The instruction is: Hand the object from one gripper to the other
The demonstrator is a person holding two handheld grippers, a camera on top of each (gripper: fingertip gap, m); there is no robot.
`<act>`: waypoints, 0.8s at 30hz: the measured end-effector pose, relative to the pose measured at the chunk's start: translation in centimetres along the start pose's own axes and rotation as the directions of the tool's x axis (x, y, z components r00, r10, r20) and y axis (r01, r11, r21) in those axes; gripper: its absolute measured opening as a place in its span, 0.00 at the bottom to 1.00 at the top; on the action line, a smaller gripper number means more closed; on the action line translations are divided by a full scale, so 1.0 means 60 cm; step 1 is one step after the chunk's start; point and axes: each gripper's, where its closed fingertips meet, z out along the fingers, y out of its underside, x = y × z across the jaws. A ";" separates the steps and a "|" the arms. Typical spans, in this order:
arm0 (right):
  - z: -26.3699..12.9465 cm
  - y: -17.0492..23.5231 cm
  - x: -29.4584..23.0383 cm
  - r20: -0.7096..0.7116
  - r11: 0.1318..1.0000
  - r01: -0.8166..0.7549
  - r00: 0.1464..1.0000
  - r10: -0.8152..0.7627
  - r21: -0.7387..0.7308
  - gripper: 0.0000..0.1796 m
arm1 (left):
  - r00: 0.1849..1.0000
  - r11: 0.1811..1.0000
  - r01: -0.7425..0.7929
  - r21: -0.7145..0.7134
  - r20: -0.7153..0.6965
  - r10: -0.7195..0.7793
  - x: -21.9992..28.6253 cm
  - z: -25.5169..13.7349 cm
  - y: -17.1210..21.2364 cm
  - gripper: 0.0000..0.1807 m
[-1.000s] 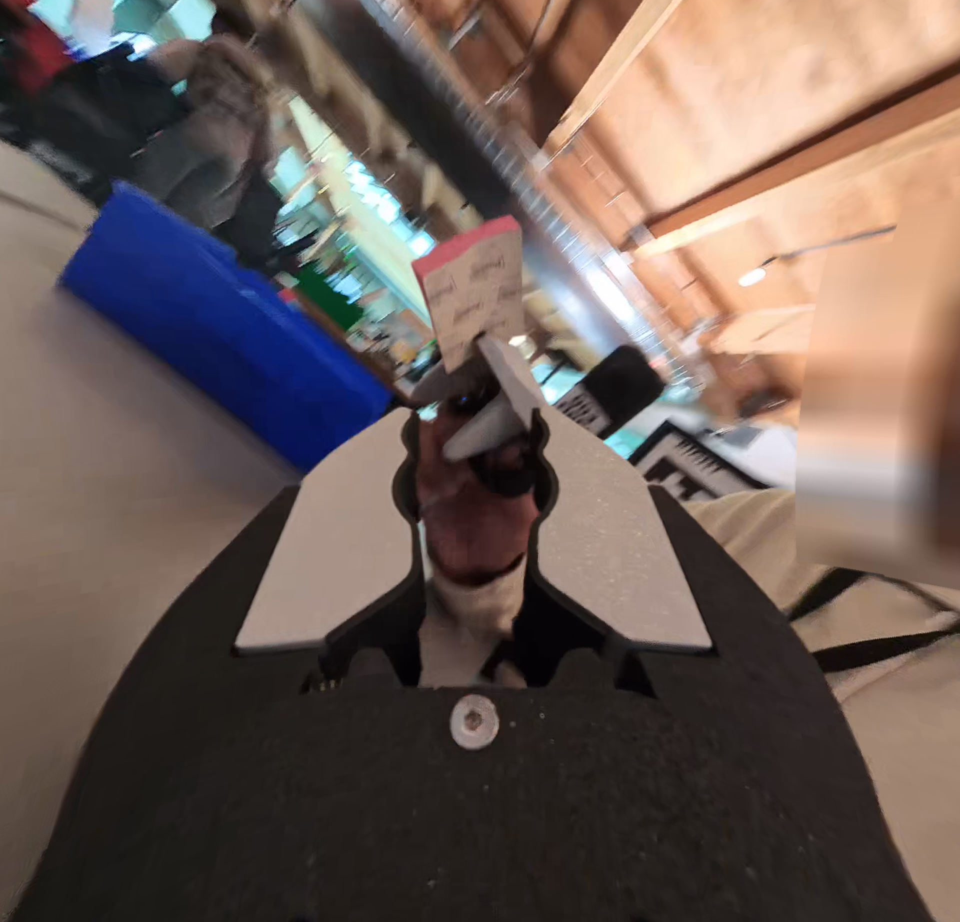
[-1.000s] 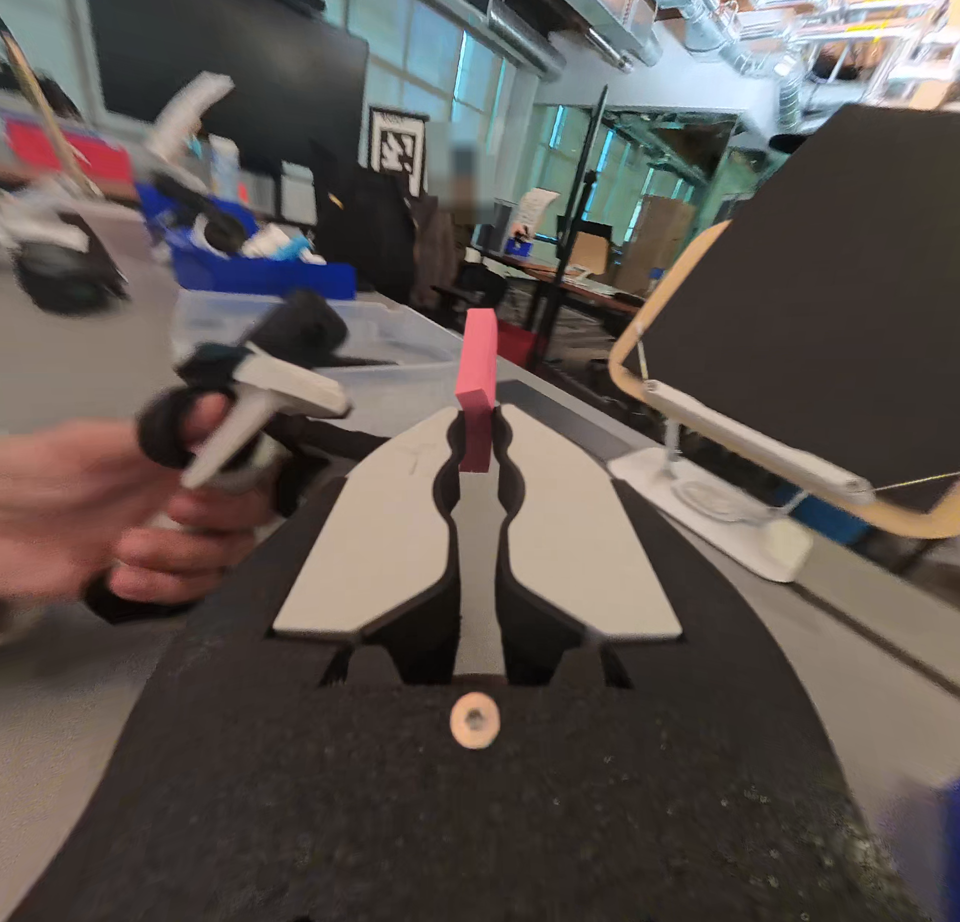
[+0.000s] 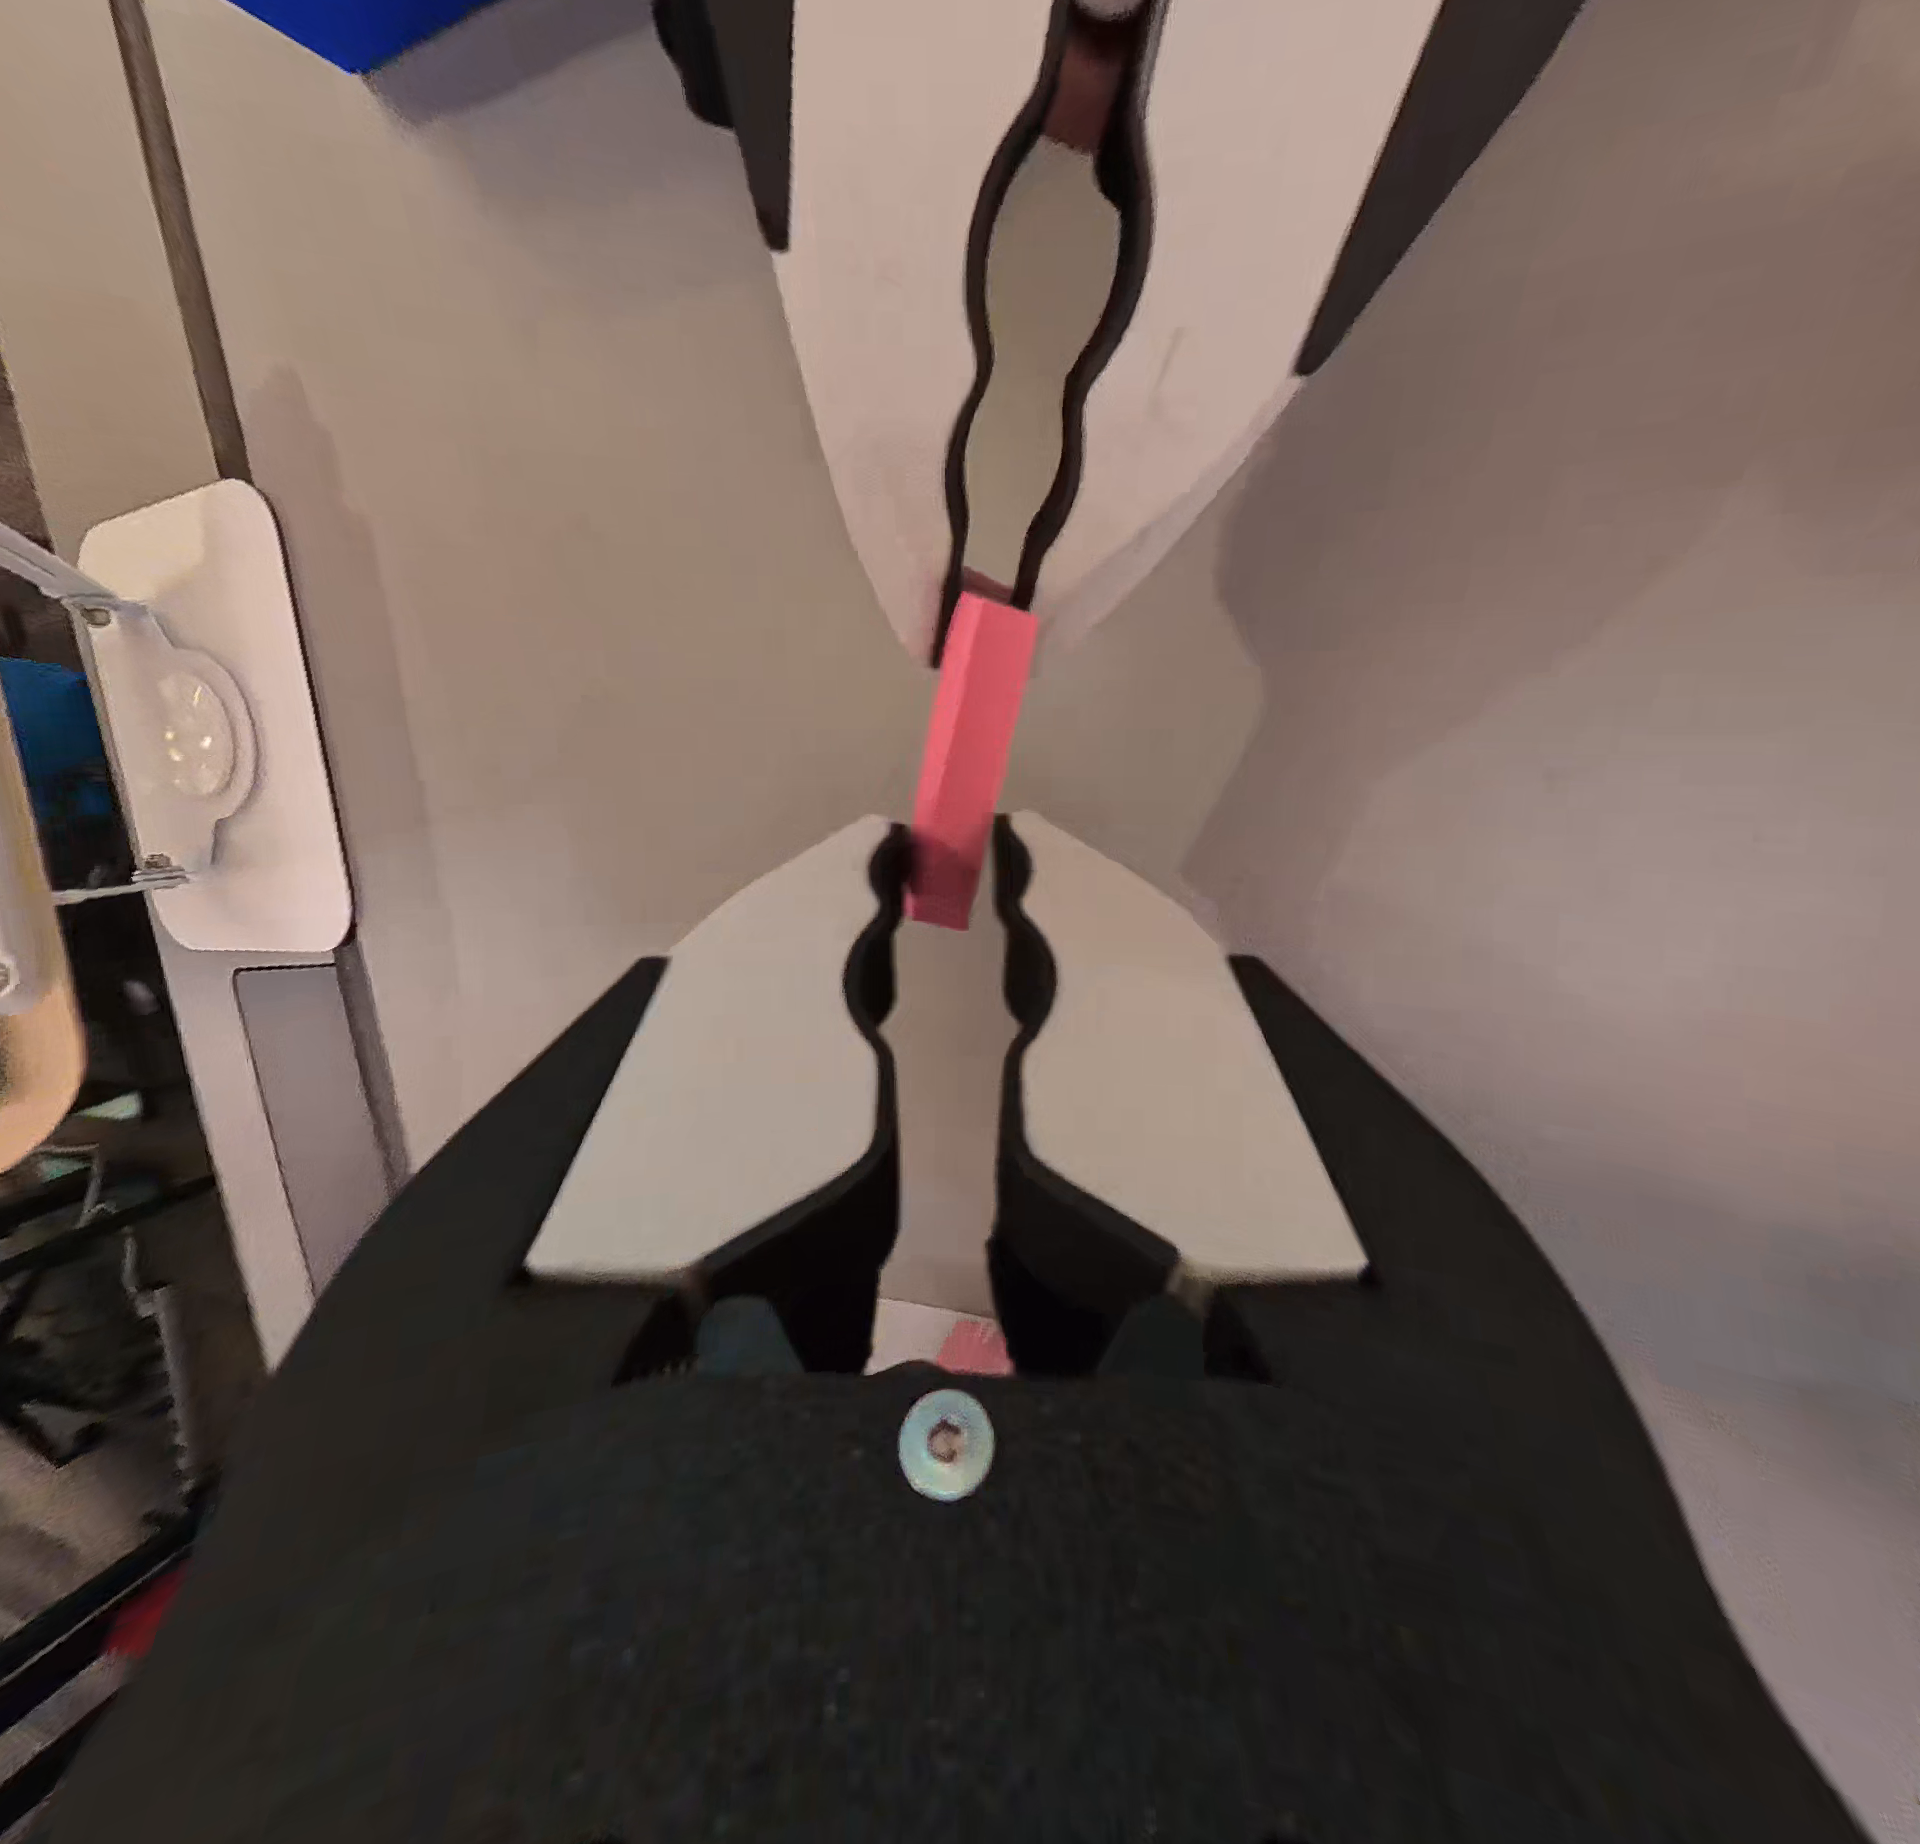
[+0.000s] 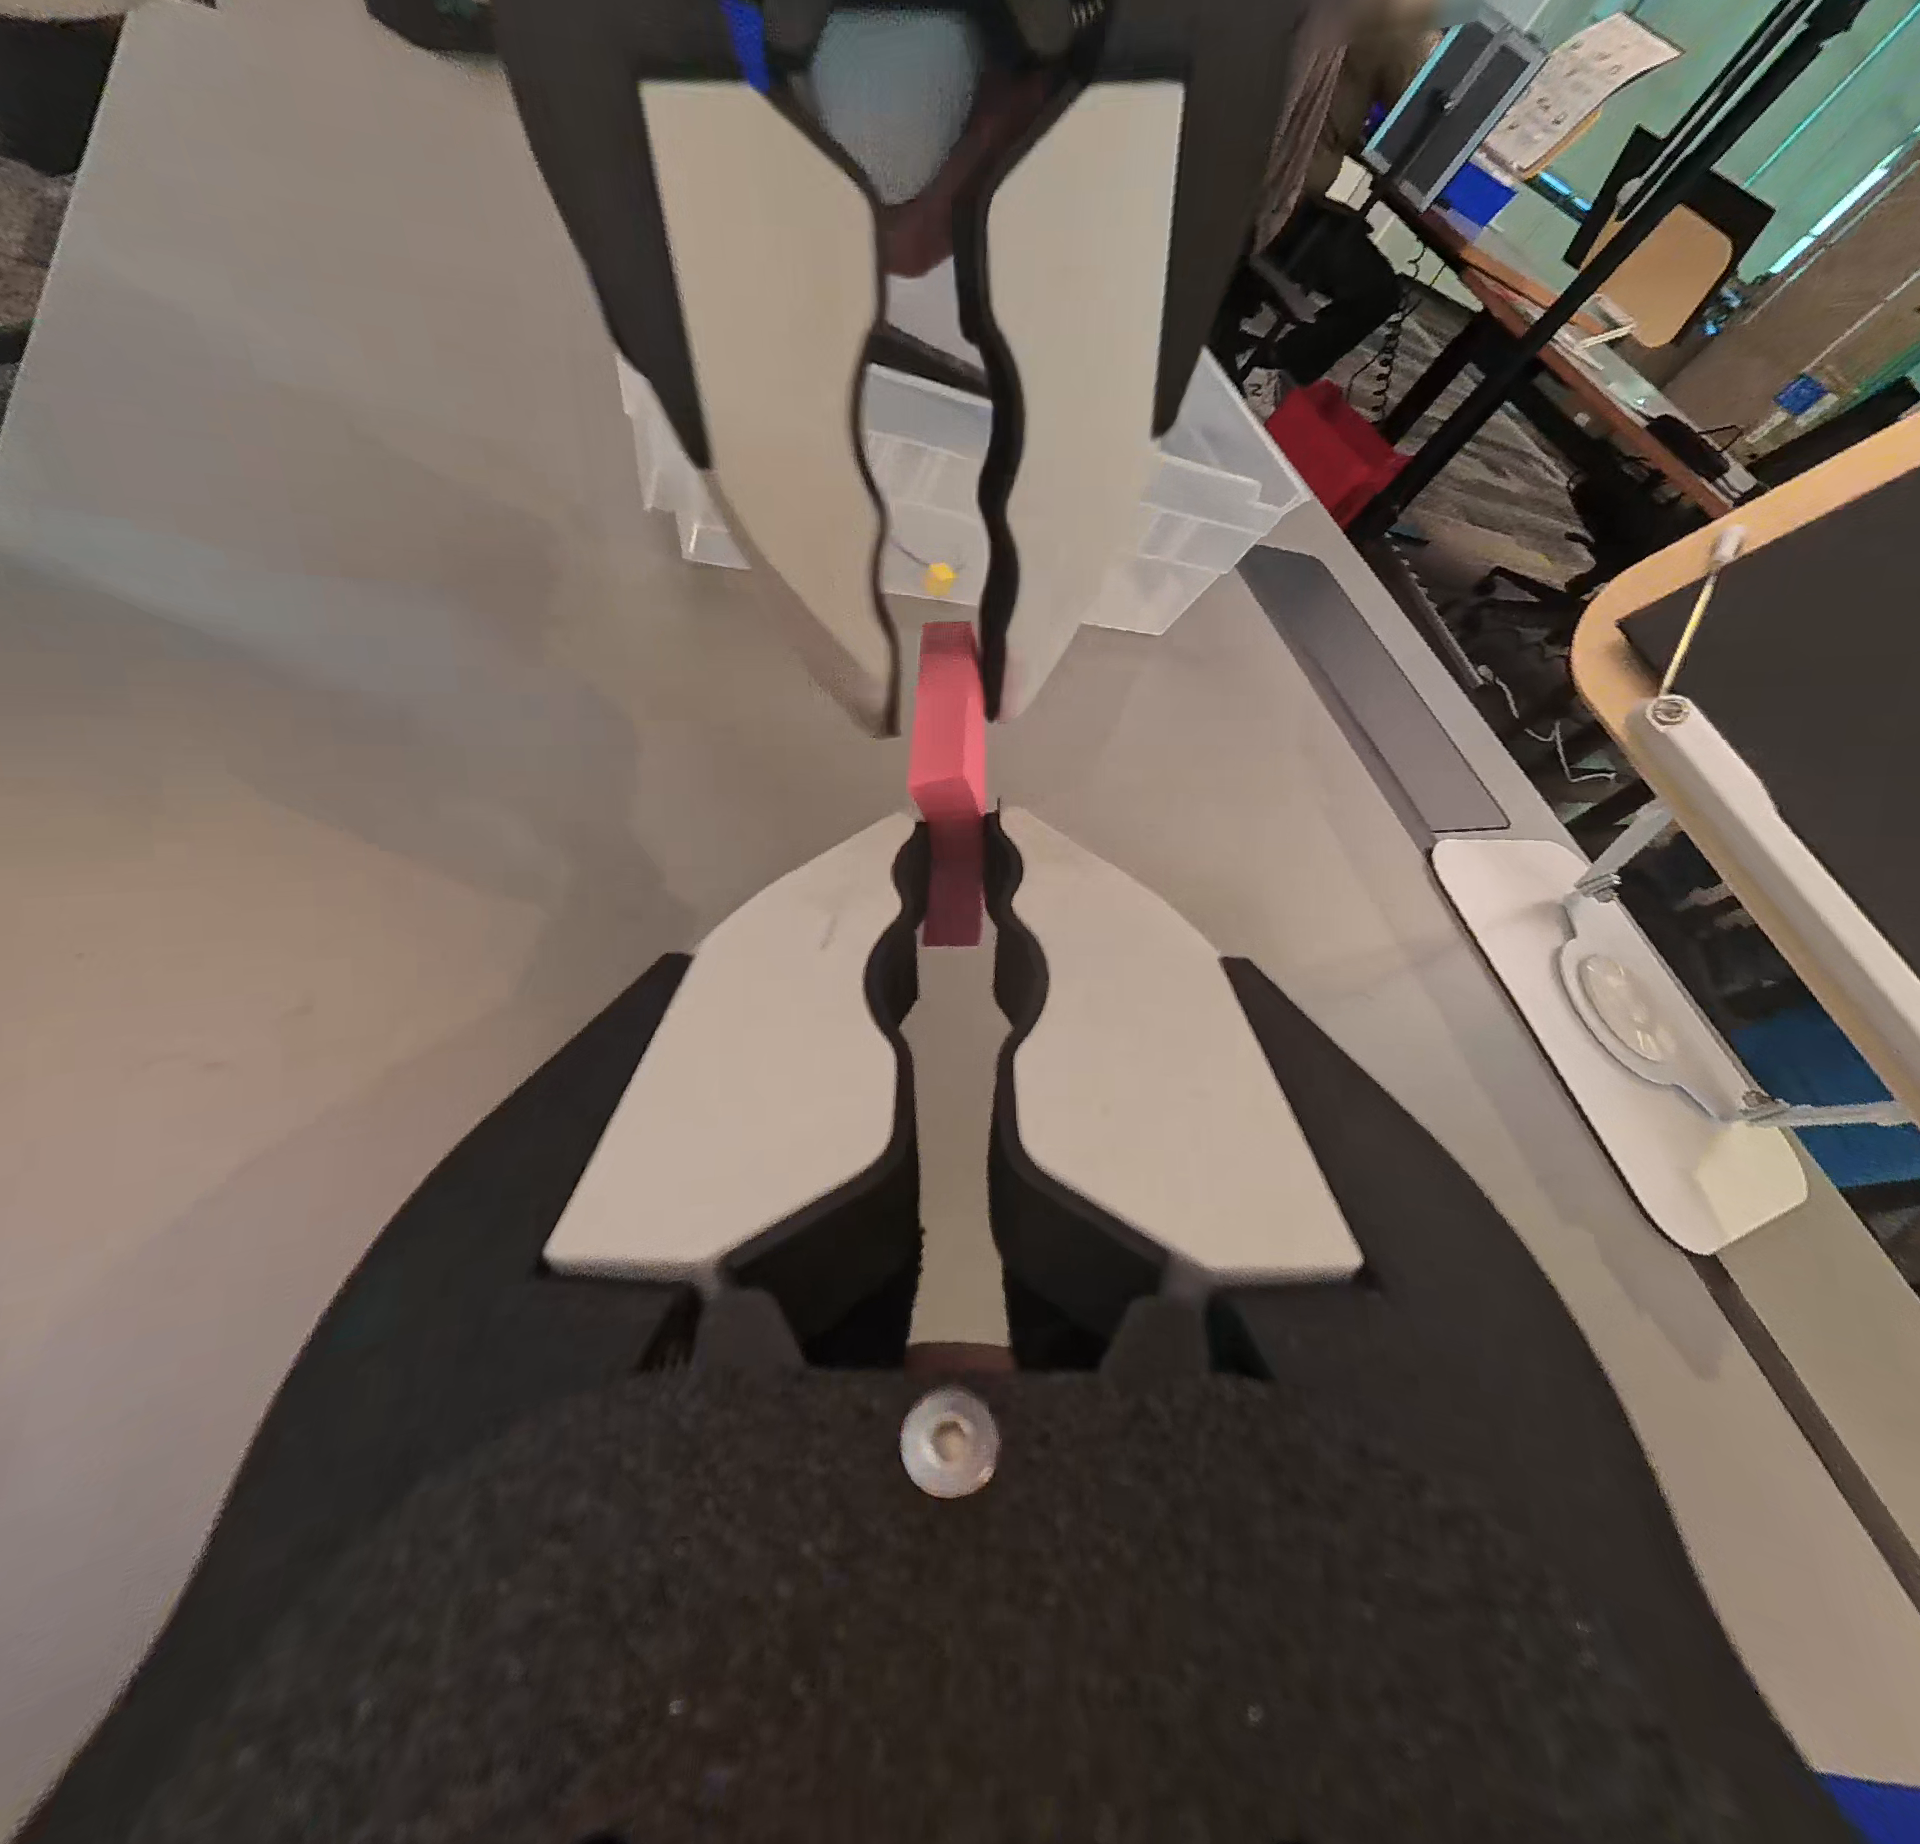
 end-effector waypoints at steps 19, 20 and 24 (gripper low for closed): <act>-0.029 0.028 0.065 -0.159 0.984 0.091 0.985 -0.067 0.154 0.42 | 0.454 0.211 0.832 0.514 -0.410 -0.792 -0.035 0.019 -0.006 0.05; -0.023 0.029 0.060 -0.180 0.981 0.150 0.975 -0.127 0.121 0.43 | 0.427 0.178 0.842 0.509 -0.427 -0.797 -0.034 0.024 -0.009 0.05; -0.005 0.033 0.038 -0.216 0.957 0.290 0.936 -0.279 0.023 0.41 | 0.360 0.125 0.886 0.447 -0.493 -0.792 -0.020 0.042 -0.024 0.05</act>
